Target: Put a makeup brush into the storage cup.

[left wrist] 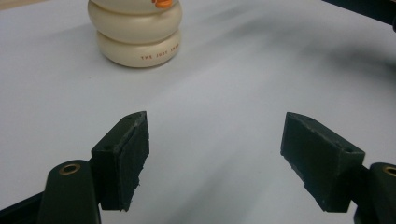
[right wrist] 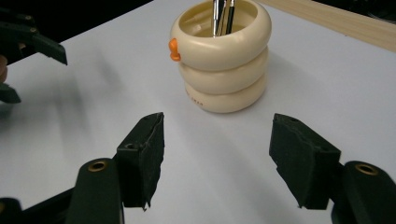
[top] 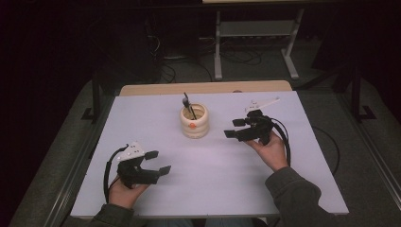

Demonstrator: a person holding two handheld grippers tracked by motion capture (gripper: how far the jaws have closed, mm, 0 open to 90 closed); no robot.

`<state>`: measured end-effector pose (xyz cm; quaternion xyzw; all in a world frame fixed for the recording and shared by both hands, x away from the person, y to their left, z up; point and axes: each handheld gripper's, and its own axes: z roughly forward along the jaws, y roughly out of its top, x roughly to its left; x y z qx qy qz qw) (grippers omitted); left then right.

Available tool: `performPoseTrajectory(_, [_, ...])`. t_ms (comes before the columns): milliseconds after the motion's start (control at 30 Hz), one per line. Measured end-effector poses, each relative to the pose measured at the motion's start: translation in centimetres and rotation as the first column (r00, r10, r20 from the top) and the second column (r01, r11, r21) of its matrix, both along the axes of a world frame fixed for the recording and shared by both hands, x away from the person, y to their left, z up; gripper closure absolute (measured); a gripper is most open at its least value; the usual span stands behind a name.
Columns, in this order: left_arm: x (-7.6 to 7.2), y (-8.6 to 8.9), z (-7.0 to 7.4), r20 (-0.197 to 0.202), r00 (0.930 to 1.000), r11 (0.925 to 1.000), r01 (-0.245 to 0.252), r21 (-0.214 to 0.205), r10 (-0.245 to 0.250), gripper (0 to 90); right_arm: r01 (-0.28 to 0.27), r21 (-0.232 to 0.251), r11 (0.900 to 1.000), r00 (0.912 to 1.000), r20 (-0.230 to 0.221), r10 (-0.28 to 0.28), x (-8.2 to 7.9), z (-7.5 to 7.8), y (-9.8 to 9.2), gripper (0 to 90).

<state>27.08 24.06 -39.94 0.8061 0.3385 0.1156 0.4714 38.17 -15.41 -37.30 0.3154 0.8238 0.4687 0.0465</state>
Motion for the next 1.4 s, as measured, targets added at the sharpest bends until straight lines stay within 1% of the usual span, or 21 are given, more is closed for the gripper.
performPoseTrajectory(33, [0.1,0.1,0.0,0.007,1.0,1.0,0.004,0.008,-0.004,23.1,-0.001,-0.003,1.0,1.0,0.002,0.001,-0.2,0.0,-0.2,34.1])
performPoseTrajectory(67, [0.1,0.2,0.1,0.003,1.0,0.9999,0.004,0.011,-0.004,23.1,-0.001,-0.004,1.0,1.0,0.0,0.001,-0.5,0.0,-0.4,34.1])
performPoseTrajectory(133, [0.1,0.2,0.0,0.004,1.0,0.9999,0.006,0.01,-0.006,23.1,0.003,0.0,1.0,0.9999,0.011,-0.003,-0.9,-0.1,-0.8,34.2])
performPoseTrajectory(200, [0.1,0.2,0.0,0.008,0.9999,0.9998,0.009,0.017,-0.01,23.1,0.009,-0.005,0.9999,1.0,-0.003,-0.009,-1.2,-0.3,-1.1,34.0])
performPoseTrajectory(233, [0.1,0.2,0.0,0.005,1.0,0.9999,0.007,0.014,-0.007,23.1,0.009,-0.007,0.9999,1.0,0.002,-0.009,-1.3,-0.4,-1.2,33.9])
performPoseTrajectory(300, [0.1,0.2,-0.1,0.002,1.0,1.0,0.001,0.008,-0.001,23.0,0.012,-0.013,0.9998,0.9998,-0.013,-0.012,-1.5,-0.6,-1.5,33.1])
performPoseTrajectory(333, [0.1,0.2,-0.1,0.001,1.0,1.0,0.0,0.007,0.0,23.1,0.013,-0.013,0.9998,0.9998,-0.014,-0.013,-1.6,-0.7,-1.5,32.8])
performPoseTrajectory(400, [0.0,0.3,-0.1,0.002,1.0,0.9999,-0.001,0.01,0.001,23.0,0.015,-0.012,0.9998,0.9999,0.001,-0.015,-2.1,-0.8,-1.7,33.0])
performPoseTrajectory(567, [-0.1,0.2,-0.1,0.0,1.0,0.9999,-0.004,0.011,0.004,23.1,0.022,-0.036,0.9991,0.9996,-0.016,-0.022,-2.8,-1.4,-1.9,31.0])
performPoseTrajectory(600, [-0.1,0.2,-0.2,0.0,1.0,0.9999,-0.003,0.011,0.003,23.1,0.02,-0.024,0.9995,0.9998,-0.001,-0.02,-3.1,-1.5,-2.1,31.4])
performPoseTrajectory(633, [-0.2,0.2,-0.2,0.002,1.0,0.9999,-0.005,0.011,0.005,23.1,0.021,-0.023,0.9995,0.9998,0.004,-0.021,-3.3,-1.5,-2.2,30.9])
performPoseTrajectory(800, [-0.2,0.1,-0.2,0.001,1.0,0.9999,-0.004,0.012,0.004,23.1,0.031,-0.033,0.999,0.9995,-0.003,-0.031,-4.1,-1.7,-2.8,28.9])
performPoseTrajectory(867, [-0.2,0.1,-0.2,0.006,1.0,0.9998,-0.001,0.018,0.001,23.1,0.034,-0.026,0.9991,0.9994,0.009,-0.034,-4.4,-1.8,-3.0,29.0])
performPoseTrajectory(933, [-0.3,0.1,-0.2,0.003,1.0,0.9999,-0.003,0.015,0.003,23.1,0.043,-0.021,0.9989,0.9991,0.004,-0.043,-4.7,-1.9,-3.3,28.5])
performPoseTrajectory(1000, [-0.3,0.1,-0.2,0.0,1.0,0.9999,-0.005,0.01,0.005,23.0,0.047,-0.019,0.9987,0.9988,0.01,-0.047,-5.0,-2.1,-3.6,27.9])
performPoseTrajectory(1067, [-0.3,0.1,-0.3,0.0,1.0,0.9999,-0.004,0.011,0.004,22.9,0.051,-0.018,0.9985,0.9987,-0.002,-0.051,-5.3,-2.3,-3.9,27.0])
performPoseTrajectory(1133, [-0.3,0.1,-0.3,0.001,1.0,0.9999,-0.003,0.013,0.003,22.8,0.057,-0.011,0.9983,0.9984,0.003,-0.057,-5.5,-2.3,-4.0,27.0])
performPoseTrajectory(1300, [-0.4,0.2,-0.4,0.004,1.0,1.0,-0.001,0.009,0.001,22.7,0.059,-0.015,0.9981,0.9982,0.003,-0.059,-6.2,-2.7,-4.4,25.4])
performPoseTrajectory(1333, [-0.4,0.2,-0.3,0.004,1.0,0.9999,0.0,0.01,0.0,22.6,0.063,-0.017,0.9978,0.998,-0.007,-0.063,-6.3,-2.8,-4.5,24.8])
performPoseTrajectory(1400, [-0.5,0.2,-0.3,0.003,1.0,1.0,0.0,0.009,0.0,22.5,0.064,-0.01,0.9979,0.9979,0.001,-0.064,-6.6,-2.9,-4.7,24.7])
